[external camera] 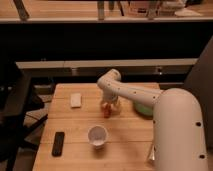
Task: Drag the pepper across the table
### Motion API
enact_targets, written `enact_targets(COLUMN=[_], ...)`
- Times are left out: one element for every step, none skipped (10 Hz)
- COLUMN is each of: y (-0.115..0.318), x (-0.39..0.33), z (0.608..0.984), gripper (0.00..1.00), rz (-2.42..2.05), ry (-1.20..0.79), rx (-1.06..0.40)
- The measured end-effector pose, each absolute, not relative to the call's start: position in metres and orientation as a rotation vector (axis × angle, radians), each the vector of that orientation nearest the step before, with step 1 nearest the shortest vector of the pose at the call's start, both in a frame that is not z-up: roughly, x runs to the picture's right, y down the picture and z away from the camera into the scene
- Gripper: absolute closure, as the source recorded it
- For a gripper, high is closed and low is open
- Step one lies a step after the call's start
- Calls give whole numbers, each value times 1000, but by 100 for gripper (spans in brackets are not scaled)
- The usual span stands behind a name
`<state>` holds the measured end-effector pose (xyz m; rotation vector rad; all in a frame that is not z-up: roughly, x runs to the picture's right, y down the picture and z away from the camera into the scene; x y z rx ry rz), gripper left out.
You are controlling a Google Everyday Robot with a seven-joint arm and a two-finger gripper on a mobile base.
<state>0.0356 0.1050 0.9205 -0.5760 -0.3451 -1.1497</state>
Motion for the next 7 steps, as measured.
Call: enact_targets(y=[105, 105, 105, 106, 106, 106, 105], x=[36, 35, 35, 35, 34, 33, 32], z=[921, 922, 923, 924, 924, 925, 925], gripper=[20, 20, 20, 20, 20, 20, 20], rz=[-1151, -1154, -1157, -1160, -1162, -1166, -1169], ry=[-346, -346, -347, -347, -348, -349, -350], rx=[-577, -578, -579, -581, -582, -584, -584])
